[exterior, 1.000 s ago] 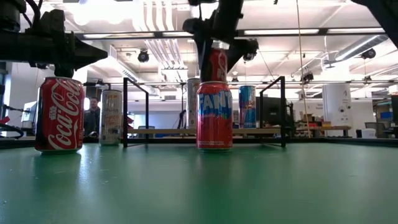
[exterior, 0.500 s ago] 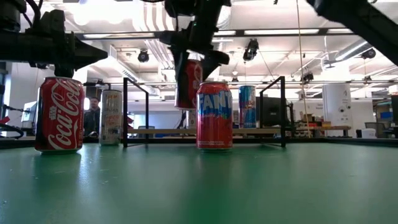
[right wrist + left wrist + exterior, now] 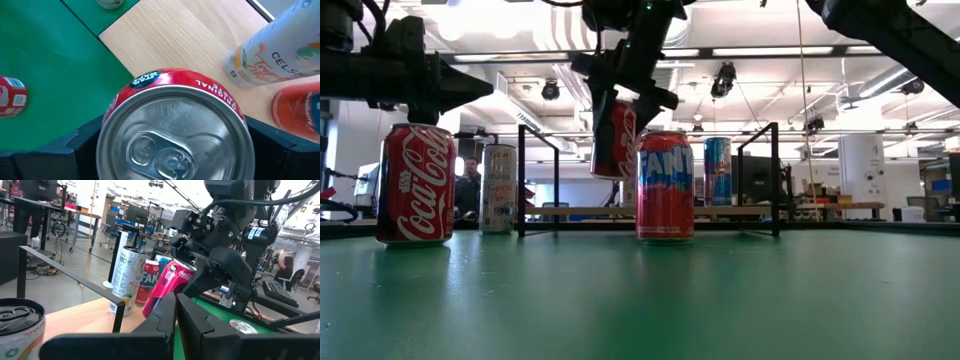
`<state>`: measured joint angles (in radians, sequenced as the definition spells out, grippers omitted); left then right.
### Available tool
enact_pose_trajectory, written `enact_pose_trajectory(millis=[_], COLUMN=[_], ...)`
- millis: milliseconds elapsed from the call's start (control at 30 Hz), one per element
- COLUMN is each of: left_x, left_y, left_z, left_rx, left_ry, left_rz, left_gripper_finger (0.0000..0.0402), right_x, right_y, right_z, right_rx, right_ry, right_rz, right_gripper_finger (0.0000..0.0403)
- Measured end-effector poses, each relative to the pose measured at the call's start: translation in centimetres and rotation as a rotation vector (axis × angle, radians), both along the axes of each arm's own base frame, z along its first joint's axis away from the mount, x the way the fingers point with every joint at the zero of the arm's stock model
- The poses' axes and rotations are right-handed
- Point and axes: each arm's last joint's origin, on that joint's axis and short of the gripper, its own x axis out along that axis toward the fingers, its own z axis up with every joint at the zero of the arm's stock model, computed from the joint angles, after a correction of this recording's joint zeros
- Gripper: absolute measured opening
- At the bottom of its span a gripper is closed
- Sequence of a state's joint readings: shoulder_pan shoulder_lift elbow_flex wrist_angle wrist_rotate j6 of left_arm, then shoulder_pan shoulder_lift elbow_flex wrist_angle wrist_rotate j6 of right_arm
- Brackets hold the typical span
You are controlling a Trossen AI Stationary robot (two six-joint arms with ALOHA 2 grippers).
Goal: Place canned beverage on shelf
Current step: Put the bottom red-white soda can on the shelf
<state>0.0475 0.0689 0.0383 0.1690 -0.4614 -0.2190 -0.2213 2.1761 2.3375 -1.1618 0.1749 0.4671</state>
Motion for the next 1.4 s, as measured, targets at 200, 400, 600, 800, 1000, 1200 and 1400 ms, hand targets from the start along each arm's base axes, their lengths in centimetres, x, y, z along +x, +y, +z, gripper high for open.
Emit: enact_pose_trajectory(millis=[200, 400, 600, 800, 1000, 1200, 1400], left_x=[0.0, 0.0, 0.0, 0.0, 0.0, 0.0, 0.0], left_y=[0.0, 0.0, 0.0, 0.0, 0.0, 0.0, 0.0], left_z=[0.0, 0.0, 0.0, 0.0, 0.0, 0.0, 0.0], left_rx=[0.0, 0.0, 0.0, 0.0, 0.0, 0.0, 0.0], left_ry=[0.002, 0.001, 0.001, 0.001, 0.001, 0.001, 0.001], left_rz=[0.0, 0.0, 0.0, 0.0, 0.0, 0.0, 0.0], left_gripper_finger=[0.0, 0.0, 0.0, 0.0, 0.0, 0.0, 0.0], right_x=[-0.2, -0.4, -0.4, -0.2, -0.1, 0.0, 0.0], right_y=[-0.6, -1.5, -2.3, -2.9, -3.2, -3.2, -3.3], right_z=[-0.1, -1.2, -1.8, -2.8, -3.4, -3.3, -3.4], right_rx=[-0.004, 0.004, 0.03, 0.046, 0.051, 0.047, 0.047], right_ry=[0.014, 0.045, 0.032, 0.015, 0.009, -0.003, -0.002], right_rz=[0.0, -0.02, -0.034, -0.038, -0.04, -0.04, -0.04], right_gripper_finger=[0.0329, 0.0329, 0.0329, 0.0329, 0.0329, 0.0329, 0.0329])
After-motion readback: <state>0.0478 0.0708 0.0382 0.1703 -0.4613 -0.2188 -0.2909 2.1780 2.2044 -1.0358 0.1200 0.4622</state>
